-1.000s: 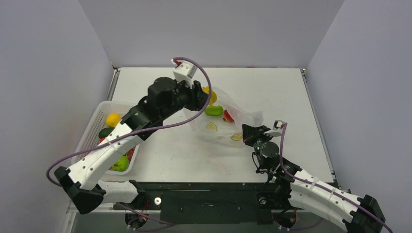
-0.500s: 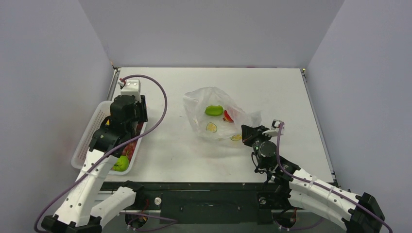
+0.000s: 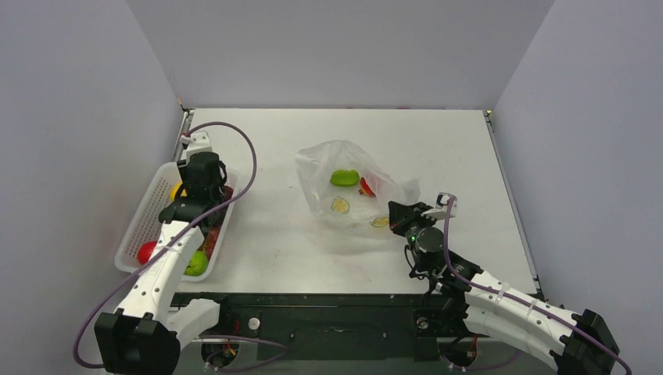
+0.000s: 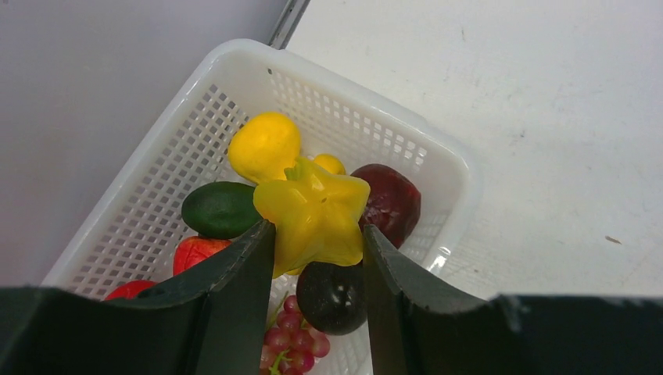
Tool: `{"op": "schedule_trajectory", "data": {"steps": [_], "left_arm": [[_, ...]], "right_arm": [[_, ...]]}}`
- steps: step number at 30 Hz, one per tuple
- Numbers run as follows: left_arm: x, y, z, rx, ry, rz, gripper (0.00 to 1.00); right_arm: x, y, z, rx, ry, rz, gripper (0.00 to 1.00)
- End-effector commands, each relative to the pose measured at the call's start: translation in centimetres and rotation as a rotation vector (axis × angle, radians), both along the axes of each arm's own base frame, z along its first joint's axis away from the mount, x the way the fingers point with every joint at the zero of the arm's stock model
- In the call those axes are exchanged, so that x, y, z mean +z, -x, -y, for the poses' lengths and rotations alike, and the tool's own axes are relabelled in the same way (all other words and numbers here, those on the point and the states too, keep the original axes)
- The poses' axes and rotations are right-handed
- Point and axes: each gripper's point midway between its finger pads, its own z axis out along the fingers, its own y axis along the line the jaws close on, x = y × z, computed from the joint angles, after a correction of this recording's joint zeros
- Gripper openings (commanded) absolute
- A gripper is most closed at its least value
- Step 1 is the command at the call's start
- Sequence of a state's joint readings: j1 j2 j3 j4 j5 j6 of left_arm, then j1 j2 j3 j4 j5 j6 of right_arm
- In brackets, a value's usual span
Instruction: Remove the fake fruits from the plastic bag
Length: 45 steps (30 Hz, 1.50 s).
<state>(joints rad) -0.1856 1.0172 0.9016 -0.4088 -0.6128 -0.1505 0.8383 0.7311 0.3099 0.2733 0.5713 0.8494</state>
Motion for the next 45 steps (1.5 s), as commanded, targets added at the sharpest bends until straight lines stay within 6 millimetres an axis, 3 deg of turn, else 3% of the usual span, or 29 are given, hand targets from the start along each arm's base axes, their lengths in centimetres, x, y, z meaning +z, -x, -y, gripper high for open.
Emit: {"op": "schedule_trajectory", "data": {"steps": [1,4,5,7,9,13,17,21,22,25,28,29,31,33,36,39,42,45], "left_arm": [[0.1,-2.3,-1.7,0.057,0.050,0.087,0.20],[-0.4,-2.4,-2.0,0.054,0.069,0.097,0.45],[-0.8,-2.3,-2.3,0.058,0.072,0.093,0.62],[-0.8,-2.1,-2.5,0.071,0.070,0.098,0.82],[-0.9,-2.0,-2.6,0.078,0.073,0.100,0.94],[-0.7,-2.0,-1.9,0.050,0.109,0.122,0.97],[0.4,-2.6,1.8,-0.151,0.205,0.199,0.97],[2.4,-2.8,8.0,-0.454,0.333,0.259,0.97],[3.4,-2.4,10.3,-0.557,0.370,0.270,0.97],[6.5,-0.9,14.5,-0.719,0.463,0.315,0.96],[9.9,2.1,20.1,-0.962,0.535,0.340,0.97],[10.3,2.8,21.2,-1.007,0.549,0.336,0.97],[11.5,5.8,25.6,-1.180,0.596,0.315,0.97],[11.4,7.9,28.8,-1.276,0.619,0.288,0.97],[10.8,9.5,32.1,-1.331,0.613,0.293,0.97],[8.5,10.9,35.4,-1.371,0.616,0.241,0.97],[5.8,10.7,37.9,-1.365,0.580,0.170,0.95],[4.3,9.4,38.9,-1.263,0.525,0.133,0.89]], "right_arm": [[1.1,-0.3,0.2,-0.016,-0.007,0.018,0.00],[1.0,-0.2,0.2,-0.015,-0.003,0.014,0.00],[0.9,-0.2,0.2,-0.014,-0.001,0.012,0.00],[1.0,-0.2,0.2,-0.015,-0.002,0.013,0.00],[0.9,-0.3,0.2,-0.015,-0.002,0.013,0.00],[0.7,-0.4,-0.1,-0.009,0.001,0.008,0.00],[0.7,-0.4,-0.3,-0.002,0.001,0.007,0.00],[1.3,-0.3,-0.6,0.019,0.012,0.014,0.00],[1.3,-0.2,-0.7,0.025,0.018,0.012,0.00],[1.1,0.4,-1.2,0.065,0.039,0.011,0.00],[-0.1,1.2,-1.8,0.099,0.083,-0.020,0.00],[-0.5,1.6,-2.3,0.115,0.098,-0.029,0.00],[-1.5,2.4,-2.8,0.139,0.139,-0.056,0.00],[-2.4,3.0,-3.2,0.157,0.169,-0.072,0.00],[-3.2,3.4,-3.2,0.159,0.188,-0.089,0.00],[-3.5,3.5,-2.7,0.148,0.193,-0.093,0.00],[-3.1,3.6,-2.4,0.135,0.186,-0.083,0.00],[-2.9,3.6,-1.9,0.123,0.183,-0.081,0.00]]}}
